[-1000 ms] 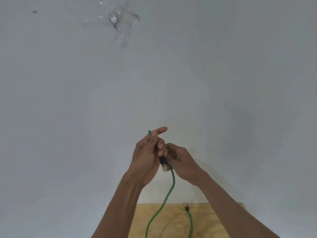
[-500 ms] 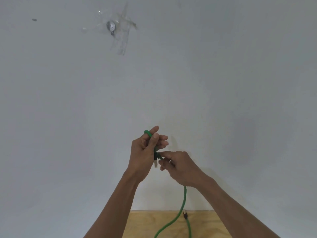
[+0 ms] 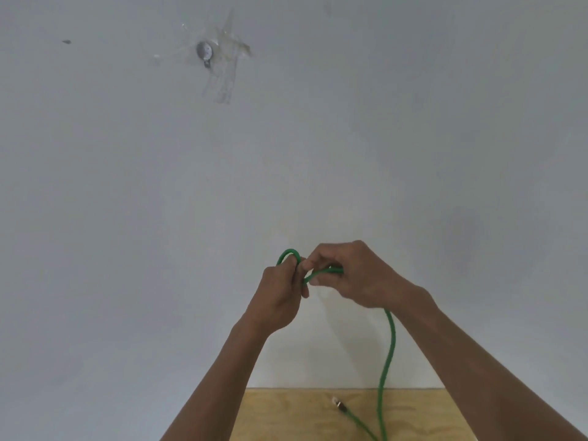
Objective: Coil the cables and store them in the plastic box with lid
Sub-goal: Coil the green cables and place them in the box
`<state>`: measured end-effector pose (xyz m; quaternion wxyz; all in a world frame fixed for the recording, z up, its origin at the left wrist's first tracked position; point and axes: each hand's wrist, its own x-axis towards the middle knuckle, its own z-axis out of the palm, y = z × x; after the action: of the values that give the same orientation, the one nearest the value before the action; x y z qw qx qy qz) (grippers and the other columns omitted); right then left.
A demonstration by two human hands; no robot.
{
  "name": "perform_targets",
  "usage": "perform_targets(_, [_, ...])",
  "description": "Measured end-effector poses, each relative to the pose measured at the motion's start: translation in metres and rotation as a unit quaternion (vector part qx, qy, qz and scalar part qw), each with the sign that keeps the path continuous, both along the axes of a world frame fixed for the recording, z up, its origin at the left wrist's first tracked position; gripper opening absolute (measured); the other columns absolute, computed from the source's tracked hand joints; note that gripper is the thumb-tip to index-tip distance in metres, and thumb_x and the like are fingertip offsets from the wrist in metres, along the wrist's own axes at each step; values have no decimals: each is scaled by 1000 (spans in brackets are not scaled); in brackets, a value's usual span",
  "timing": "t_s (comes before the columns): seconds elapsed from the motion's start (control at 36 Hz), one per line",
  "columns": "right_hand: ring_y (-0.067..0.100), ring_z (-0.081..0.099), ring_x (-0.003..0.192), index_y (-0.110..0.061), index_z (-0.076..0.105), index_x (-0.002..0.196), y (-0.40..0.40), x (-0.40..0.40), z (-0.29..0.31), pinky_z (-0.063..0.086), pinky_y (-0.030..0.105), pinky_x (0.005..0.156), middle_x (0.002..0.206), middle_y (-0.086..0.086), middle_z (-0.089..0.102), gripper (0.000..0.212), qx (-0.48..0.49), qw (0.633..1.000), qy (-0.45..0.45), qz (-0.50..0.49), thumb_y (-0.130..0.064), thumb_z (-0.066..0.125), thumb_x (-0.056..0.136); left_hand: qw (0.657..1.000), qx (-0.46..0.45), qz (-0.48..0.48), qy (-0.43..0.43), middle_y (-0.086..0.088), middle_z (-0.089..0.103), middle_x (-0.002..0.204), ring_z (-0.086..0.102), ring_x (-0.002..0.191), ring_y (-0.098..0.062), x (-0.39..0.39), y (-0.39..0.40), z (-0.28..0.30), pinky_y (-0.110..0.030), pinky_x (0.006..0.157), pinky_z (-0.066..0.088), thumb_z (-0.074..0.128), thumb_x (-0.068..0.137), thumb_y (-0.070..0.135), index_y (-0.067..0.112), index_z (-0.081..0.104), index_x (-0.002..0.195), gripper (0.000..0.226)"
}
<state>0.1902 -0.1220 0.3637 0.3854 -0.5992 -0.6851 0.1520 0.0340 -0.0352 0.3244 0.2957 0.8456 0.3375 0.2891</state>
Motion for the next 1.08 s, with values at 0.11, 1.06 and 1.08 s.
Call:
perform_targets(0.11, [-4, 65, 67, -18, 70, 77, -1, 4, 23, 46, 10, 63, 72, -21, 72, 20, 23, 999, 23, 25, -8, 87, 72, 998, -37, -19, -37, -8, 60, 59, 47, 50, -3, 4, -10, 7, -15, 51, 37, 26, 109, 34, 1, 55, 82, 52])
perform_targets(1.06, [10, 44, 51, -21, 67, 82, -10, -24, -68, 38, 25, 47, 68, -3, 64, 32, -8, 956, 291, -39, -6, 47, 101, 825, -353, -208, -390, -12, 75, 92, 71, 83, -21, 30, -24, 40, -29, 83, 58, 43, 101, 17, 2, 63, 104, 25])
perform_targets(1.08, [11, 44, 51, -16, 67, 84, -11, -26, -68, 39, 25, 47, 69, -2, 65, 26, -5, 956, 291, -44, -11, 49, 102, 828, -345, -203, -393, -12, 75, 94, 71, 86, -22, 32, -22, 39, -29, 86, 57, 41, 103, 16, 1, 62, 105, 25])
